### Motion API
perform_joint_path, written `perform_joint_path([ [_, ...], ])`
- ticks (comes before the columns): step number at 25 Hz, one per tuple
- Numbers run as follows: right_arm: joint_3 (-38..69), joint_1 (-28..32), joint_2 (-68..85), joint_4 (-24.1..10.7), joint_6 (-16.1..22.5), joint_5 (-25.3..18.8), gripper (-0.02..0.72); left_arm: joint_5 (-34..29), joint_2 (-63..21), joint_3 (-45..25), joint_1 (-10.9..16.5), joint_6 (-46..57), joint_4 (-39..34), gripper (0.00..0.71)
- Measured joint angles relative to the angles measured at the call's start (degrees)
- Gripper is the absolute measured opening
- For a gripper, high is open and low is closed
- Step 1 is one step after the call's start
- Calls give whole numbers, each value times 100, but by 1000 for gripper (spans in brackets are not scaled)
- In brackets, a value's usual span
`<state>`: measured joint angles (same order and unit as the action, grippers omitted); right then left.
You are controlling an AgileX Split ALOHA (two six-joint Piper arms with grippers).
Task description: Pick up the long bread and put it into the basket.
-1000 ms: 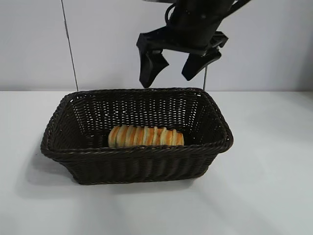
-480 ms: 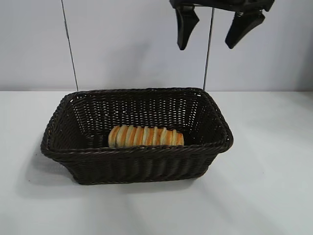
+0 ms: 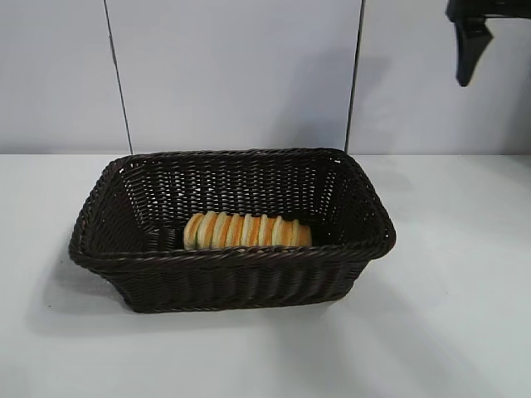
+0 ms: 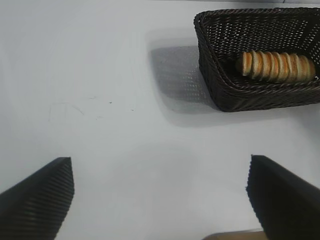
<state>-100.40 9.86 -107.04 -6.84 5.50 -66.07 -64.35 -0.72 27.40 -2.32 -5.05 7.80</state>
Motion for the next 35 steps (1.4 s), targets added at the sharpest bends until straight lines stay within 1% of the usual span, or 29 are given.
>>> perform_joint_path([
  [4,0,229,0,1,-65,-105,684,0,0,0,0,0,0,678],
  [8,0,236,66,35,-127,-355,684,0,0,0,0,0,0,678],
  [16,0,236,871,112,-196,-478,674,0,0,0,0,0,0,678],
  [19,0,236,1368,290,-210,-498,674,0,0,0,0,0,0,678],
  [23,0,236,2022,684,-221,-549,673,0,0,0,0,0,0,678],
  [26,7,236,2495,807,-259,-599,673,0,0,0,0,0,0,678],
  [29,270,236,3050,827,-318,-599,673,0,0,0,0,0,0,678],
  [35,1507,236,4421,827,-448,-600,673,0,0,0,0,0,0,678],
])
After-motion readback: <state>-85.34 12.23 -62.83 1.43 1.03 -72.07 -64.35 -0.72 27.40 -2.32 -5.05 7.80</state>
